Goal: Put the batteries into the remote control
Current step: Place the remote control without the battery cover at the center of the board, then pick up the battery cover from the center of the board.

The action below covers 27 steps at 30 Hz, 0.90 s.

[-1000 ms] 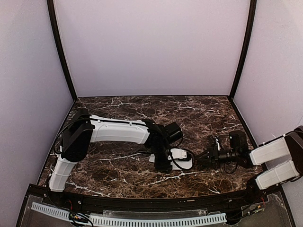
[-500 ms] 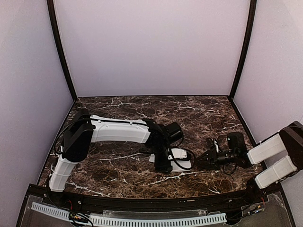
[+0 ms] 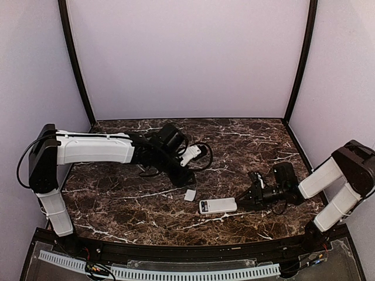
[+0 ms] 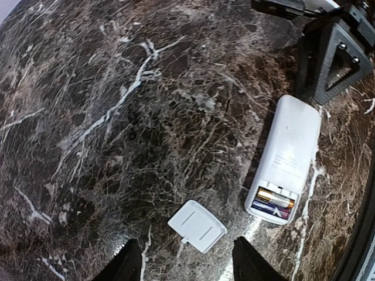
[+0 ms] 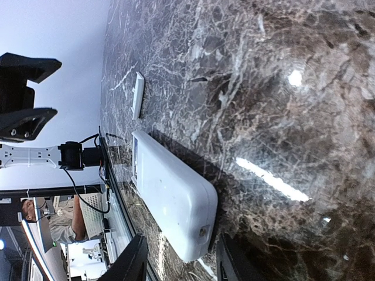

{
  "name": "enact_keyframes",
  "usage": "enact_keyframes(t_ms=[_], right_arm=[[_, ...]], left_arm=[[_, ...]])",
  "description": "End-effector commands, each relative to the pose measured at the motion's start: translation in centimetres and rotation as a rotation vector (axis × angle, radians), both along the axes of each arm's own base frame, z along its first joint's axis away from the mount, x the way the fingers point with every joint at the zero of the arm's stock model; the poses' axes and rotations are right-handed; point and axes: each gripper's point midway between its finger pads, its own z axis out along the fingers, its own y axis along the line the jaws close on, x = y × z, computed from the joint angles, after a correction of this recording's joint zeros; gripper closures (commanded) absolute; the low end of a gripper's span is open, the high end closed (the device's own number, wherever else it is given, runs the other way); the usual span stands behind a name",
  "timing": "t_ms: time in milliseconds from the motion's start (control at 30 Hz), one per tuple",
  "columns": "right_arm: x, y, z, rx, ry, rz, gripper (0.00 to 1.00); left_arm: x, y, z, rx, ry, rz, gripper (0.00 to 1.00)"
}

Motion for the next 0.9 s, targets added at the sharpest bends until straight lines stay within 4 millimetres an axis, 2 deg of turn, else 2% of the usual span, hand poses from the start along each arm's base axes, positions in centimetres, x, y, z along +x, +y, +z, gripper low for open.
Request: enact_keyframes(t_ms=[0, 133, 367, 600, 867], right_arm=[[0.1, 1.2, 0.9, 0.025, -0.052, 0.037, 0.61], [-0.9, 1.9, 0.8, 0.031, -0.026, 0.049, 0.62], [-1.9, 2.2, 0.8, 0.036, -0.009, 0.046, 0.62], [-2.2, 1.8, 1.7, 0.030, -0.030, 0.042, 0.60], [-1.3, 0.9, 3.5, -0.049, -0.148, 0.021, 0.55]], left_arm=[[0.9, 1.5, -2.3, -0.007, 0.041, 0.199, 0.50], [1.0, 1.7, -3.7, -0.019, 0.082, 0.275, 0.56], [0.3, 0.4, -4.8, -0.039, 0.124, 0.274, 0.56], [-0.4, -0.9, -5.6, -0.010, 0.120, 0.246, 0.56], [-0.5, -0.5, -7.7, 0.075, 0.127, 0.258, 0.58]])
